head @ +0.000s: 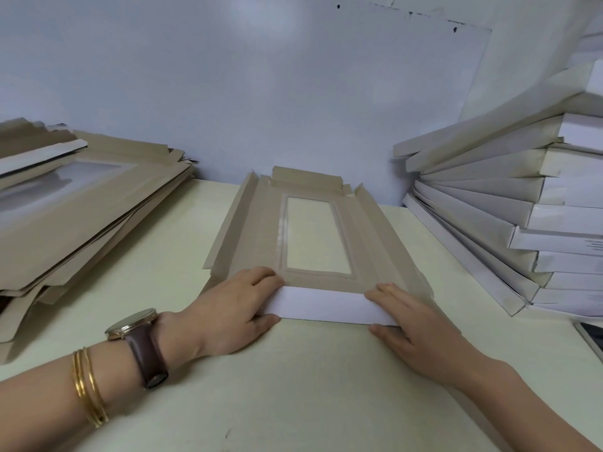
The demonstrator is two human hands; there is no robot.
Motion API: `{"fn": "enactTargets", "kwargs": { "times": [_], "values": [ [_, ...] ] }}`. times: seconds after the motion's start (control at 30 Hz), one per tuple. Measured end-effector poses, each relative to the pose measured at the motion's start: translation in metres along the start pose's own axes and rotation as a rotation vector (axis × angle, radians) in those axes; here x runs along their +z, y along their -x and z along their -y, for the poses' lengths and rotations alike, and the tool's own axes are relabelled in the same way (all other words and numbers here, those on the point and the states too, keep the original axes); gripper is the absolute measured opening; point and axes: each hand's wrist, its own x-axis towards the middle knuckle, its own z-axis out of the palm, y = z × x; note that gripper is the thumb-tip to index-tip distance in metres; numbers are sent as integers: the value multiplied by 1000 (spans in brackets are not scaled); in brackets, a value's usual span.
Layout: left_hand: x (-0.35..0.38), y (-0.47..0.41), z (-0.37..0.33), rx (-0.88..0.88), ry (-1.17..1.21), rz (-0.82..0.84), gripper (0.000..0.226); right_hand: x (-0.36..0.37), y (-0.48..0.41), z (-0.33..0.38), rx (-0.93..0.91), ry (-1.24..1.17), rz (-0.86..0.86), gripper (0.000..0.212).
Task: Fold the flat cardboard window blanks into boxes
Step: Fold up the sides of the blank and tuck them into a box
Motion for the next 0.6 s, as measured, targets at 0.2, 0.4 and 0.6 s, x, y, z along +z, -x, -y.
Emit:
{"fn": "enactTargets", "kwargs": {
  "times": [0.2, 0.4, 0.6],
  "values": [
    [0, 1, 1, 33, 18, -59, 30, 4, 3, -1, 5, 54, -100, 30],
    [0, -4, 0, 30, -69, -82, 33, -2, -5, 4, -38, 98, -129, 23],
    [-8, -21, -1, -111, -54, -53, 28, -16, -27, 6, 29, 195, -73, 22]
  ]
}}
